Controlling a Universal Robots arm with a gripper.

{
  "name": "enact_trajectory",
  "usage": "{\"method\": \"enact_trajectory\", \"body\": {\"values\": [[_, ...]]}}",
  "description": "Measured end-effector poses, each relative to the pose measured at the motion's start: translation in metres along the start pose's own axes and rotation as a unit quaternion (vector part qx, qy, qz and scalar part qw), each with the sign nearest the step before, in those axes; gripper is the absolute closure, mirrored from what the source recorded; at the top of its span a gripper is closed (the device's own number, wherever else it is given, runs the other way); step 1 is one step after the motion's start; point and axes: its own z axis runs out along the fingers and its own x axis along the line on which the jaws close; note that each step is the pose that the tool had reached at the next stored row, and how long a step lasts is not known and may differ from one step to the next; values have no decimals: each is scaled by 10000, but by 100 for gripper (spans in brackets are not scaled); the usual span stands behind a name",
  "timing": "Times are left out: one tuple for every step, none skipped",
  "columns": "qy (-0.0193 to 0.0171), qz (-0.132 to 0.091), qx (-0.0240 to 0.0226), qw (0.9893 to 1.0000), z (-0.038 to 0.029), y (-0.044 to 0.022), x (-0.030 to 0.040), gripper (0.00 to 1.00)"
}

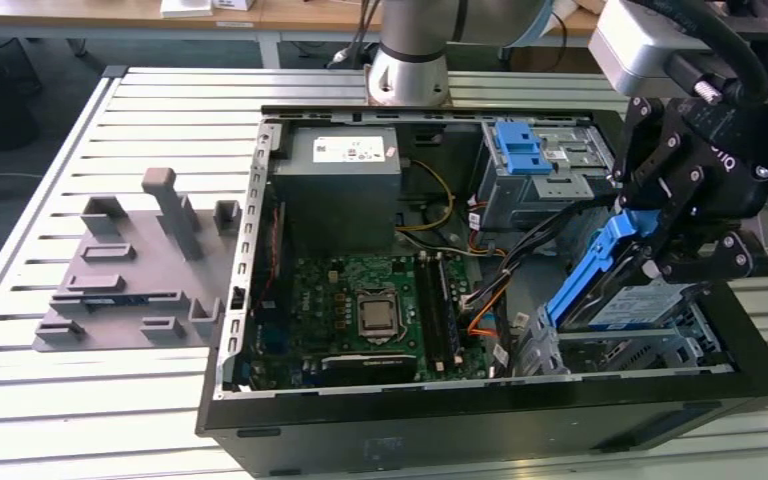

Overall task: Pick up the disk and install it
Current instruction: 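Insert the disk into the insertion slot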

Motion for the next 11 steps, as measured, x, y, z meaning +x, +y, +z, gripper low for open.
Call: {"method": "enact_trajectory", "body": {"values": [[0, 0, 0, 10000, 0, 0, 0, 63], [0, 0, 0, 10000, 0, 0, 0, 63], [-1, 0, 0, 10000, 1, 0, 0, 63], [-1, 1, 0, 10000, 2, 0, 0, 63], [0, 1, 0, 10000, 18, 0, 1, 63], [0, 1, 0, 10000, 23, 0, 1, 63], [-1, 0, 0, 10000, 24, 0, 1, 63], [-1, 0, 0, 10000, 24, 0, 1, 63], [0, 0, 0, 10000, 25, 0, 1, 63], [-1, 0, 0, 10000, 25, 0, 1, 63], [-1, 0, 0, 10000, 25, 0, 1, 63]]}}
